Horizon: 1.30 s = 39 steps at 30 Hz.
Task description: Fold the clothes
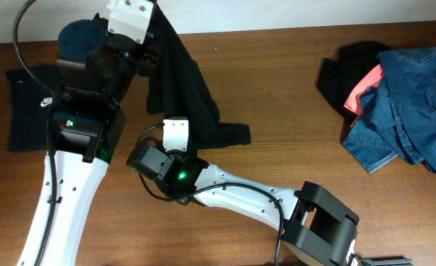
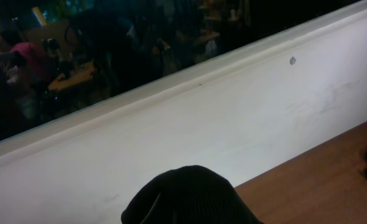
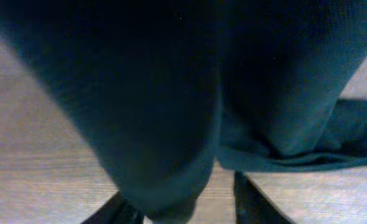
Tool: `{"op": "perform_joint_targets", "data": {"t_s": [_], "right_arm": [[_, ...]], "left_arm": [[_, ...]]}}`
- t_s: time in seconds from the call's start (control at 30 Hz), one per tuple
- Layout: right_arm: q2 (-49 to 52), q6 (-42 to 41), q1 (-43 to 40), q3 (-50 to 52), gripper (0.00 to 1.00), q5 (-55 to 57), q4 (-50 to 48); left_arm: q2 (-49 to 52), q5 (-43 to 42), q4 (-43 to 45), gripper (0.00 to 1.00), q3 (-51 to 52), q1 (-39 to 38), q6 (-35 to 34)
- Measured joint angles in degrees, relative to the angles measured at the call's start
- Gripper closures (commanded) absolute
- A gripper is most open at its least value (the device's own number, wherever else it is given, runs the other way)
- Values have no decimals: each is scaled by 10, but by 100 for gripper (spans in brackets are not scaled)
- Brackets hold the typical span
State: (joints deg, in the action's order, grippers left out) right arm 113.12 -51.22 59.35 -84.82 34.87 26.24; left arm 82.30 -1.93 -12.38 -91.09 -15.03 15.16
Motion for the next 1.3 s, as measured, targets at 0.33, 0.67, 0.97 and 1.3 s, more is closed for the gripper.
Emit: {"op": "perform_joint_targets", "data": {"t_s": [0.33, 0.67, 0.97, 1.3], "right_arm": [[0, 0, -18, 0, 59, -14, -24], [18, 2, -21, 0, 69, -30, -40], [27, 36, -21, 1, 96, -33, -37], [-22, 61, -21, 4, 96, -52, 72]], "left_arm": [[0, 0, 0, 99, 0, 0, 0], [0, 0, 0, 99, 0, 0, 0], [0, 0, 0, 99, 0, 0, 0], [0, 11, -3, 99, 0, 0, 0]]}}
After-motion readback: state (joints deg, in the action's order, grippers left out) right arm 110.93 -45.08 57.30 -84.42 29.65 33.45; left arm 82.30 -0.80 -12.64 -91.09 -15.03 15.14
